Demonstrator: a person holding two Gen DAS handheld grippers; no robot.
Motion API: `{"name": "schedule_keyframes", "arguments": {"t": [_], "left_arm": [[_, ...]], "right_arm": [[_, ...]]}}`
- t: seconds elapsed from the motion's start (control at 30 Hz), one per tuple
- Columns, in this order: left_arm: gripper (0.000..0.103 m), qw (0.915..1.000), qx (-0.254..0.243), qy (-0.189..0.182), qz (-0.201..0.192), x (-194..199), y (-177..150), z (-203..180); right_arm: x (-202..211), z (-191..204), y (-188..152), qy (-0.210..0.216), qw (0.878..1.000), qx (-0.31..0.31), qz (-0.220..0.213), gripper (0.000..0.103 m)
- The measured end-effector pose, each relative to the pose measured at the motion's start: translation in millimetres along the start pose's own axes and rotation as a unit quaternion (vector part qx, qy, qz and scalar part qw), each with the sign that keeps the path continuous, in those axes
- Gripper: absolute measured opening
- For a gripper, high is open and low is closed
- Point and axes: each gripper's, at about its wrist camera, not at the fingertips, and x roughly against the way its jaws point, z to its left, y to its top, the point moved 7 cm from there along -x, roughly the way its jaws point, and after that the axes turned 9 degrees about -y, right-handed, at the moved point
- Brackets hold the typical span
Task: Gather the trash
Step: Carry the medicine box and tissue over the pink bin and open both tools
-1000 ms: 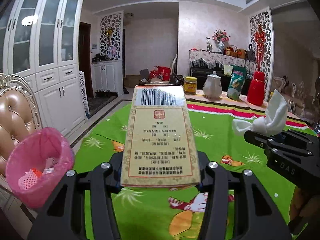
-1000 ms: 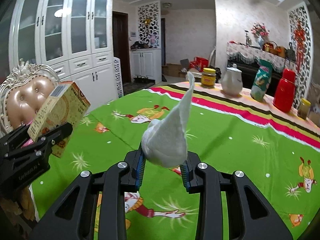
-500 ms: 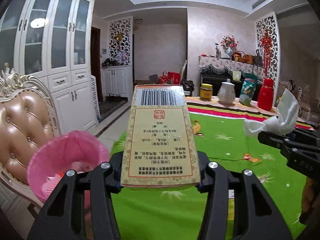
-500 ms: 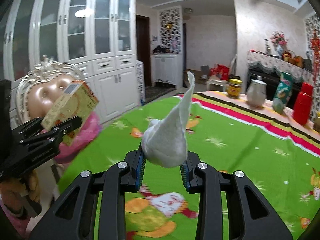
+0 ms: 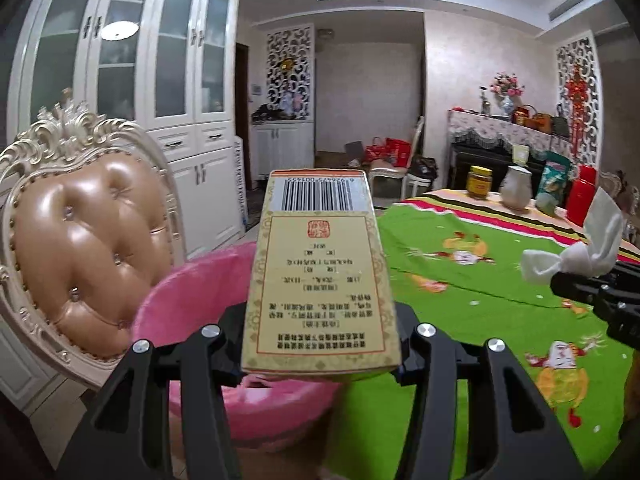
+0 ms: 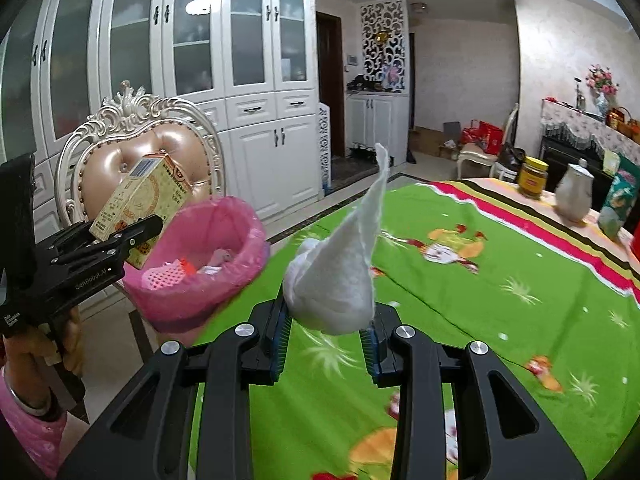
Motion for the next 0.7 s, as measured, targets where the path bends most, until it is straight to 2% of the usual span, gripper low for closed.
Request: {"name": "schedule_keyframes", "arguments": {"t": [0.27, 0.4, 0.7], "left_arm": [[0.050, 0.9994, 0.011, 0.025, 0.020, -7, -3, 65], [0.050, 0.9987, -0.001, 0.033, 0.039, -16, -10, 86], [0.050, 0.9979, 0.015, 0.025, 0.058, -37, -9, 114]], "right_arm": [[-33, 58, 17, 0.037, 0.999, 0.023, 0.010, 0.032], [-55, 89, 28, 0.055, 0.998, 0.035, 0.019, 0.032], [-97, 140, 49, 0.076, 0.995, 0.059, 0.037, 0.032]]}}
